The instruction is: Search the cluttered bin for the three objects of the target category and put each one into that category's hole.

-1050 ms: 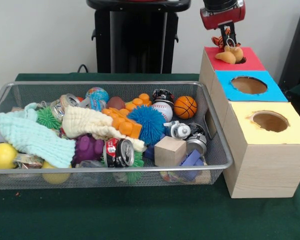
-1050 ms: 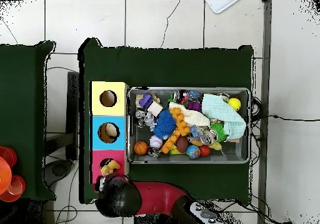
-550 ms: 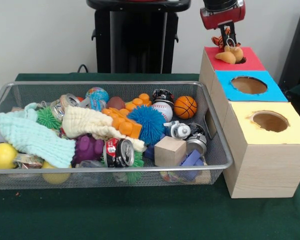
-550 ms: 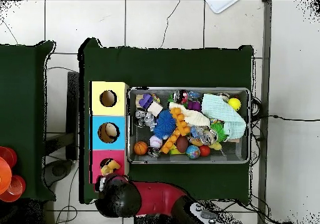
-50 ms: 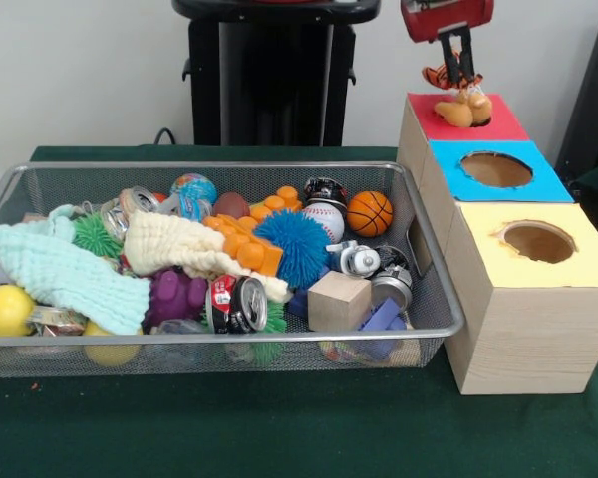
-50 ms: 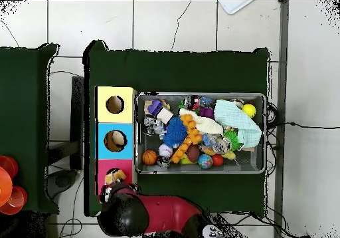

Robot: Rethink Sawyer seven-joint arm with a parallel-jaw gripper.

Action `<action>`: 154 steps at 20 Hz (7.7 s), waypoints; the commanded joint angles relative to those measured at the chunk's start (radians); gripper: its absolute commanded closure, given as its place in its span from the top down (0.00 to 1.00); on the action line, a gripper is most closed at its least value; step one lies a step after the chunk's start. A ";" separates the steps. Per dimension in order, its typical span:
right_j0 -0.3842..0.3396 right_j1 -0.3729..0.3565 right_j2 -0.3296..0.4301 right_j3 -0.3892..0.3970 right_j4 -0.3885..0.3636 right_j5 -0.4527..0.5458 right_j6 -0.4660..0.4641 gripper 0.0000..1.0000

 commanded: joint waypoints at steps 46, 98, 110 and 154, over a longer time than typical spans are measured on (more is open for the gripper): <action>-0.020 -0.049 0.047 -0.030 0.059 0.021 0.178 0.00; 0.005 -0.026 -0.013 -0.073 0.039 0.025 0.124 0.00; -0.005 -0.057 -0.010 -0.095 0.026 0.048 0.108 0.00; 0.047 0.039 -0.038 -0.137 -0.013 -0.109 0.180 0.00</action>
